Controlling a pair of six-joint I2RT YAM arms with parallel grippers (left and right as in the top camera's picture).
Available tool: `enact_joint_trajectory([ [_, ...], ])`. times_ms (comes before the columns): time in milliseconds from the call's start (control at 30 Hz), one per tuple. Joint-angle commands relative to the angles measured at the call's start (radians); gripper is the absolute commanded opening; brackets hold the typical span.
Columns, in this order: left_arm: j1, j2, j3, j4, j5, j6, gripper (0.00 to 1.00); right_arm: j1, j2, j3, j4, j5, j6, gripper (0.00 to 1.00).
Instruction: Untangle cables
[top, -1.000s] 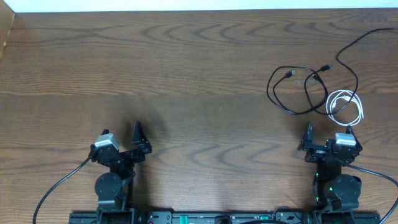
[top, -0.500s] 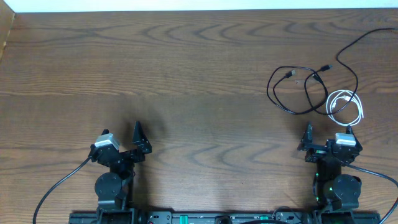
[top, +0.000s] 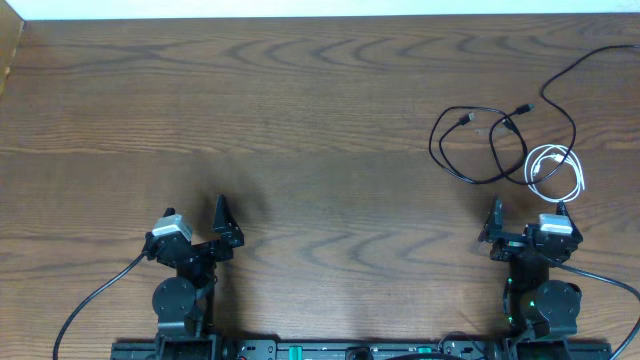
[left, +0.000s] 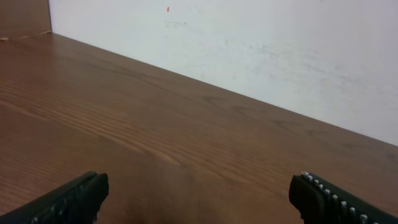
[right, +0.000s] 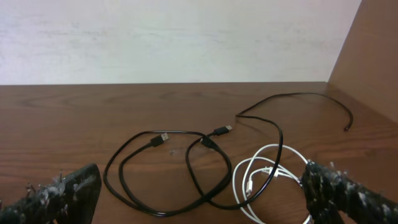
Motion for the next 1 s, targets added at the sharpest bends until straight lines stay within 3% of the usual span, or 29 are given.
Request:
enact_joint_trajectory([
  [0, -0.005, -0.001, -0.017, -0.040, -0.032, 0.017, 0.99, -0.004, -0.007, -0.001, -0.004, 0.001, 0.004, 0.99],
  [533, -0.005, -0.001, -0.017, -0.040, -0.032, 0.017, 0.99, 0.014, -0.007, -0.001, -0.003, 0.001, 0.004, 0.99],
  [967, -0.005, -0.001, -0.017, -0.040, -0.032, 0.017, 0.99, 0.236, -0.007, -0.001, -0.003, 0.001, 0.004, 0.99],
])
